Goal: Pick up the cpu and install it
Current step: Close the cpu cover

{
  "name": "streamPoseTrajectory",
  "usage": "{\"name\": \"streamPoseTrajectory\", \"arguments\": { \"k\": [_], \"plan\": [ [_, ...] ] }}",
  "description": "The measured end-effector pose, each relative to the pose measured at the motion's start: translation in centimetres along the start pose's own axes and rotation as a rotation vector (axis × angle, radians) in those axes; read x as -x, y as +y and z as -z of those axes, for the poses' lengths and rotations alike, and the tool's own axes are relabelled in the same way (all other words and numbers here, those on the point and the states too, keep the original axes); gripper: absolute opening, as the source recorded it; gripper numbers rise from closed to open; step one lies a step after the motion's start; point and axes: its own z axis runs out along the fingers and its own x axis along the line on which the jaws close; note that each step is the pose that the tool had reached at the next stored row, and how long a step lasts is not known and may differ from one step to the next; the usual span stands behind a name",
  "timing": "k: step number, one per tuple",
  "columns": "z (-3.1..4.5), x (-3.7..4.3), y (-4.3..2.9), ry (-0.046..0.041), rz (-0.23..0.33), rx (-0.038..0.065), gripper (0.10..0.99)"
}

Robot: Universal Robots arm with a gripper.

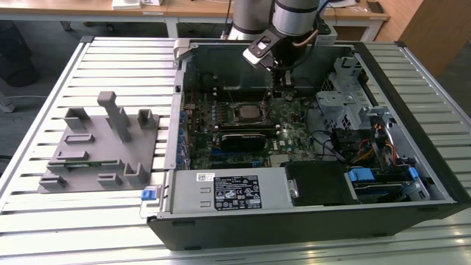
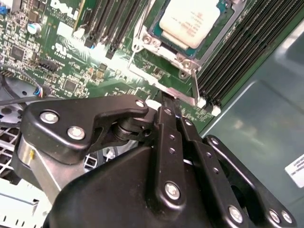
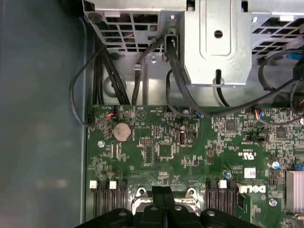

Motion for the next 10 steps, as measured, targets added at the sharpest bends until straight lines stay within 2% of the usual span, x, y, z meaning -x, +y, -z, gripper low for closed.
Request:
{"name": "streamPoseTrajectory", "arguments": {
  "k": [10],
  "plan": [
    [-0.37,0.01,-0.69,-0.0001,0.000,0.000,0.106]
  ]
}}
